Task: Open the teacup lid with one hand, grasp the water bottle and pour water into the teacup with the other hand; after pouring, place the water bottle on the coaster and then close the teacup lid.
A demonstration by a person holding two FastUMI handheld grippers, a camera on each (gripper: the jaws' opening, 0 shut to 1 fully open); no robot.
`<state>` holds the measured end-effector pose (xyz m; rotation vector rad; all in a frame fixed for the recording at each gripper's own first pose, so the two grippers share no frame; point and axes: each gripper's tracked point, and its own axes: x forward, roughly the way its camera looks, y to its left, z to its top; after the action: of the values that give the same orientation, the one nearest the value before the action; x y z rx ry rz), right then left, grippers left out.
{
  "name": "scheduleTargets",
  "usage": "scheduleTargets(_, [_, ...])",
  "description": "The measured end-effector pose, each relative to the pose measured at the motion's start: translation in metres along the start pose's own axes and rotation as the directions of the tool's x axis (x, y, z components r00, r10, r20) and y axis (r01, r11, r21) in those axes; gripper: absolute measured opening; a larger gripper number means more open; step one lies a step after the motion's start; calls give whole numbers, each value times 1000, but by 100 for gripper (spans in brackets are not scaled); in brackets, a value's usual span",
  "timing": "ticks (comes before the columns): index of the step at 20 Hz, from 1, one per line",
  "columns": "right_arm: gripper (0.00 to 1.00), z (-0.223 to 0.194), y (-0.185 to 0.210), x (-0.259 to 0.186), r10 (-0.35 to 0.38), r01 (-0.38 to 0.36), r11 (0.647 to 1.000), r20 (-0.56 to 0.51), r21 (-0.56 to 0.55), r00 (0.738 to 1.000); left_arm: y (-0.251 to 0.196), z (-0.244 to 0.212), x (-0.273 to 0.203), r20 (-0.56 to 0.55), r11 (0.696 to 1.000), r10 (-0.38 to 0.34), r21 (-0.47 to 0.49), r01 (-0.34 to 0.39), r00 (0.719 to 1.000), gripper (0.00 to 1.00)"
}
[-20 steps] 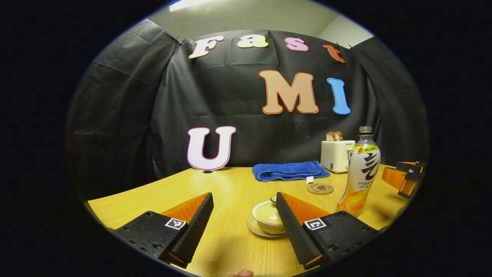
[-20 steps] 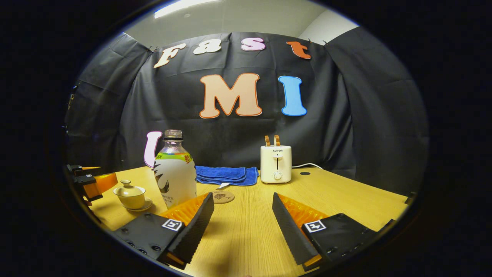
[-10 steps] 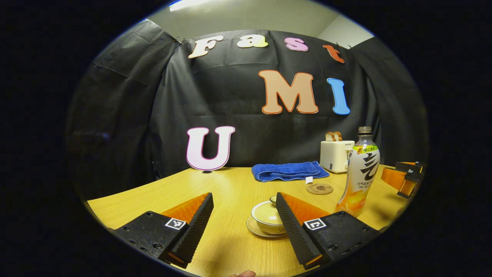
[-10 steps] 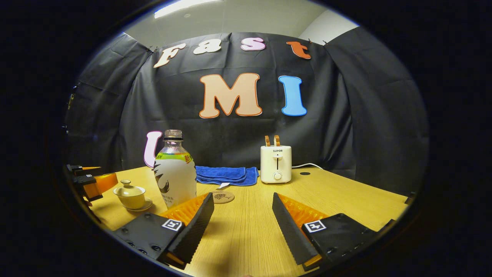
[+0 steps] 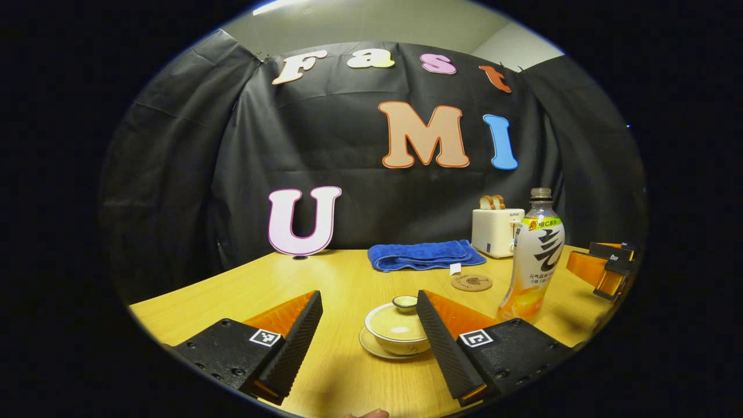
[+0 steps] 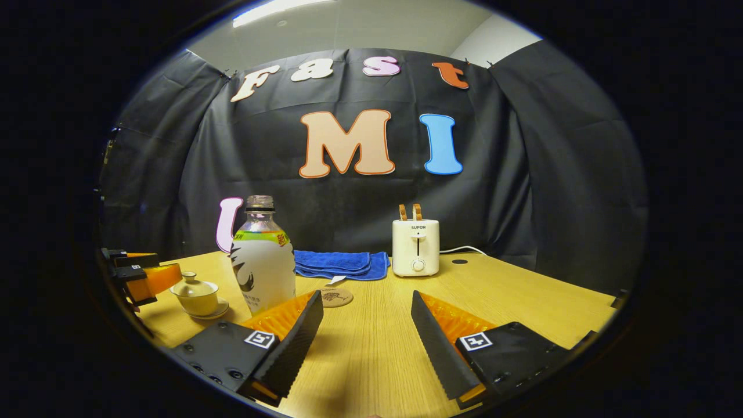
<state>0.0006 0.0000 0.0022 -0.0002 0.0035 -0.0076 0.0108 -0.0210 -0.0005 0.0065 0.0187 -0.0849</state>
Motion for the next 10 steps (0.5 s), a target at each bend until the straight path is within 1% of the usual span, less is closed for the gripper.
scheduleTargets(1, [98, 0, 0, 0, 0, 0, 1000, 0, 1, 1000, -3, 2, 2, 3, 1000, -10, 4, 10, 1000, 95])
scheduleTargets(2, [94, -1, 0, 0, -2, 2, 1000, 0, 1, 1000, -6, 5, 3, 4, 1000, -20, 9, 20, 1000, 95])
scheduleTargets(5, [94, -2, 0, 2, -2, 2, 1000, 0, 1, 1000, -17, 4, 13, -14, 998, -63, 23, 63, 998, 95])
scheduleTargets(10, [94, -1, 0, 3, -4, 4, 1000, 1, 1, 1000, -24, -16, 26, -102, 996, -90, 6, 91, 991, 93])
